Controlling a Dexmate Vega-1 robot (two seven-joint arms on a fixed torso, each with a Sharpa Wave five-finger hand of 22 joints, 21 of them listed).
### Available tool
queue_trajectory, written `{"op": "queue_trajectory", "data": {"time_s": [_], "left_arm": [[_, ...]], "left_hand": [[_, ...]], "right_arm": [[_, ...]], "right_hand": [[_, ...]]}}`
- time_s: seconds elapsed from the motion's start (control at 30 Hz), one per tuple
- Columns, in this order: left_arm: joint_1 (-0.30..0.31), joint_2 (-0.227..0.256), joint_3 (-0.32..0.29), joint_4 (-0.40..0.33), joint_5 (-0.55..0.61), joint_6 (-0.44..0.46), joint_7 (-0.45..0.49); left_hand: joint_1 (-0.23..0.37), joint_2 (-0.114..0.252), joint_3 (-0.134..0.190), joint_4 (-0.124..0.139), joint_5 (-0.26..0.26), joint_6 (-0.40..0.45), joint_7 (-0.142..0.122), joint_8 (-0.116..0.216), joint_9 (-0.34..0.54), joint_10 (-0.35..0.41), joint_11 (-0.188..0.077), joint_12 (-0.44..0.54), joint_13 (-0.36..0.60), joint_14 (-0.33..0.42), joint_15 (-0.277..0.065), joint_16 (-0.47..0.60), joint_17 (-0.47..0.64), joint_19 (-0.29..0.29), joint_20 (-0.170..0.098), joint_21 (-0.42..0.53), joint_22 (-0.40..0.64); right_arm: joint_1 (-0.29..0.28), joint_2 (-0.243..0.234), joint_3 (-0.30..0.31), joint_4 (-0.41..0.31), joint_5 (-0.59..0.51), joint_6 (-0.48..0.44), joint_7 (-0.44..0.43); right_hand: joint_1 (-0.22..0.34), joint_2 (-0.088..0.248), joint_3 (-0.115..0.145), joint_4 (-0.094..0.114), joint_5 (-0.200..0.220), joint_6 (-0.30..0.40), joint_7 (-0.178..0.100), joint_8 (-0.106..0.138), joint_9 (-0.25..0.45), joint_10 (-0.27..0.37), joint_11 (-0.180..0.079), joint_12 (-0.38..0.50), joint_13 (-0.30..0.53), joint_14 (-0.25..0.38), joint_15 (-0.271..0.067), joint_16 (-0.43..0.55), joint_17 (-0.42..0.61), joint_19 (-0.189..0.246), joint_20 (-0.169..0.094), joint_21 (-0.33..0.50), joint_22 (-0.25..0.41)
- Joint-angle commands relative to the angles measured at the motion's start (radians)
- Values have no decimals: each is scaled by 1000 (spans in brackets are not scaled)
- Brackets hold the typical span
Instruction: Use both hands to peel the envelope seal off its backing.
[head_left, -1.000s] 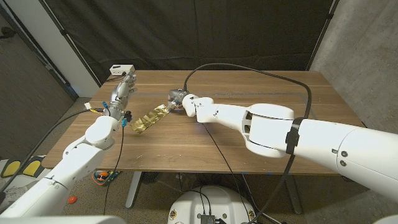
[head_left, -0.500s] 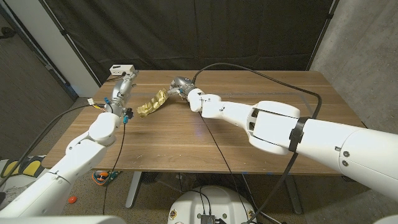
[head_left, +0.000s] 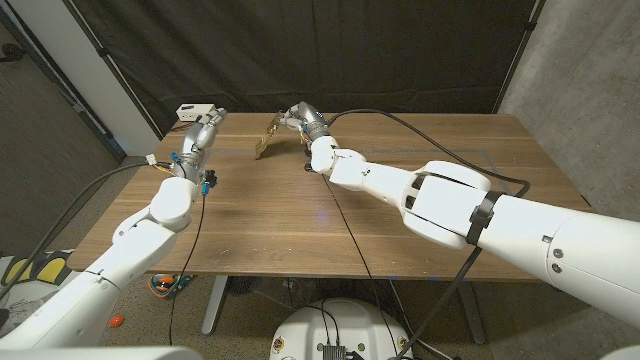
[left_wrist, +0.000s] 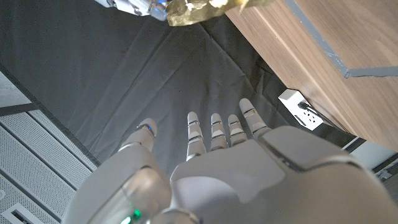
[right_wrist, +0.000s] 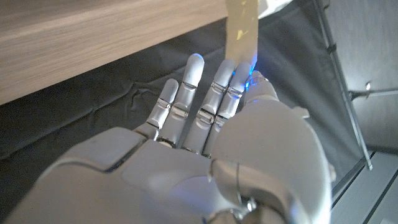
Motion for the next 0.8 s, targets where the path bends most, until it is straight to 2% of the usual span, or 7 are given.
{"op": "queue_trajectory", "data": {"time_s": [0.03, 0.17, 0.3, 0.5, 0.63, 0.73, 0.8], "left_arm": [[-33, -15, 28, 11, 64, 7, 40], [-45, -29, 41, 12, 95, 19, 71], [-62, -43, 53, 23, 112, 15, 85], [-89, -75, 62, 48, 104, 0, 94], [-104, -87, 68, 59, 96, -2, 91], [-114, -93, 74, 66, 93, -4, 88], [-122, -94, 78, 68, 92, -4, 84]], "left_hand": [[17, 2, 2, -9, -1, 12, -7, 6, 4, 7, -12, 0, 2, -3, -4, -1, 1, -170, 1, -2, 2], [31, -4, 5, -22, -3, 22, -26, 8, 4, 9, -19, 0, 3, -1, -10, -1, 0, -169, 1, -4, 2], [44, -9, 8, -33, -3, 29, -30, 10, 4, 15, -28, 1, 3, 0, -12, -1, 0, -167, 1, -6, 2], [66, -19, 12, -54, -4, 51, -32, 18, 4, 25, -33, 3, 4, 2, -17, -1, 0, -161, 0, -7, 3], [74, -23, 13, -61, -4, 59, -26, 21, 5, 26, -35, 3, 5, 2, -18, -1, 0, -161, 0, -8, 3], [77, -24, 13, -63, -4, 59, -25, 20, 5, 28, -33, 4, 5, 2, -17, -1, 1, -160, 0, -9, 4], [81, -26, 13, -66, -5, 60, -25, 20, 5, 28, -34, 4, 6, 2, -18, -1, 2, -159, 0, -9, 4]], "right_arm": [[-27, -11, 133, 2, 97, 140, -74], [-21, -2, 176, 34, 132, 180, -44], [-12, 9, 214, 80, 158, 244, -18], [-26, -3, 275, 82, 192, 341, 19], [-38, -15, 343, 82, 242, 420, 120], [-44, -23, 396, 83, 284, 462, 226], [-49, -25, 424, 84, 298, 488, 261]], "right_hand": [[47, 64, -1, 10, 2, -17, -4, 17, 21, -4, -3, 6, 15, -7, -156, 1, 9, -11, -25, 14, 2], [40, 69, -3, 17, -1, -30, -8, 29, 40, -13, -4, 7, 28, -12, -156, -1, 15, -17, -29, 23, 1], [32, 75, -4, 27, -4, -44, -14, 43, 63, -27, -5, 6, 44, -17, -156, -3, 22, -25, -34, 32, -1], [23, 78, -3, 38, -6, -60, -19, 59, 90, -35, -6, 10, 61, -24, -157, -8, 29, -29, -37, 42, -5], [15, 78, 0, 49, -8, -83, -20, 79, 123, -45, -6, 14, 83, -26, -158, -13, 36, 25, -47, 72, -13], [14, 83, 10, 59, -9, -107, -10, 96, 154, -65, -7, 13, 104, -30, -159, -26, 36, 77, -76, 100, -22], [15, 84, 15, 61, -10, -121, -5, 99, 164, -72, -6, 12, 110, -28, -159, -29, 38, 88, -82, 107, -25]]}}
